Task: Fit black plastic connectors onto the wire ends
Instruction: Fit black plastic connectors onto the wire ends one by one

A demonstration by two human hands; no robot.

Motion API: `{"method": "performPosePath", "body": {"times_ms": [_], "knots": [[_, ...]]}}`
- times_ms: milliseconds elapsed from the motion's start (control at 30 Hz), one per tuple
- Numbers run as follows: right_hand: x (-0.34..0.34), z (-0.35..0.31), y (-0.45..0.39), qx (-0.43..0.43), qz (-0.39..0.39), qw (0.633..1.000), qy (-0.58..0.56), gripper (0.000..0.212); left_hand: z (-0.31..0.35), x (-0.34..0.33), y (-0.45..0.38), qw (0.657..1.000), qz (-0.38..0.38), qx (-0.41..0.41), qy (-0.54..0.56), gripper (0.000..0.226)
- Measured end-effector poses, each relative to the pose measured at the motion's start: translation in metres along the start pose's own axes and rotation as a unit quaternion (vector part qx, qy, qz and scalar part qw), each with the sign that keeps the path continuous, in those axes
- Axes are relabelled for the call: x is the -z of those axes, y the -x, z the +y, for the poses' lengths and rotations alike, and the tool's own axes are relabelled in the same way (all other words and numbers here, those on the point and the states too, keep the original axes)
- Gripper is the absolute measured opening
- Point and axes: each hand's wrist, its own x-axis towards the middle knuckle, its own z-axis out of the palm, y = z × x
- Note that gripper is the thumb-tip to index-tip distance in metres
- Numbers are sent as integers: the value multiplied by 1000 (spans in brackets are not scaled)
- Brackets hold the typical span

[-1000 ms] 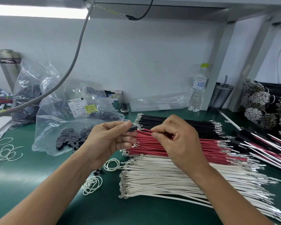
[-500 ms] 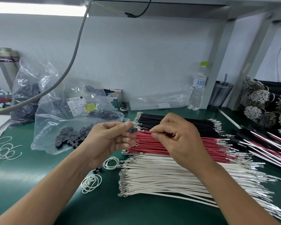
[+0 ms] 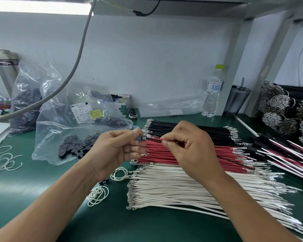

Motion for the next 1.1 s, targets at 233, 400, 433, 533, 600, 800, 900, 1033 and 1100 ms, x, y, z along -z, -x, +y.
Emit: {"method": "performPosePath", "body": {"times_ms": [233, 400, 433, 533, 600, 800, 900, 1033, 1100], "knots": [[5, -2, 1, 45, -26, 998, 32, 6, -1, 0, 0, 1000, 11, -2, 7, 24], [2, -4, -1, -6, -43, 998, 51, 6, -4, -3, -1, 999, 18, -15, -39, 32], [0, -4, -1, -21, -51, 997, 46, 6, -5, -4, -1, 999, 22, -19, -46, 32], [-5, -5, 1, -37, -75, 996, 37, 6, -9, -8, 0, 997, 35, -24, -67, 34], [-4, -5, 1, -40, -72, 995, 53, 7, -9, -10, 1, 988, 45, -51, -135, 32], [1, -2, 0, -62, -67, 994, 57, 7, -4, -8, 4, 915, 41, -177, -359, 17], [0, -7, 2, -40, -84, 994, 60, 12, -1, -5, 7, 912, 15, -142, -385, 14], [-3, -9, 2, -24, -84, 996, 23, 13, -1, -4, 8, 938, 5, -133, -320, 19], [-3, -10, 2, -17, -79, 997, 10, 12, -2, -6, 9, 946, 5, -136, -295, 20]]}}
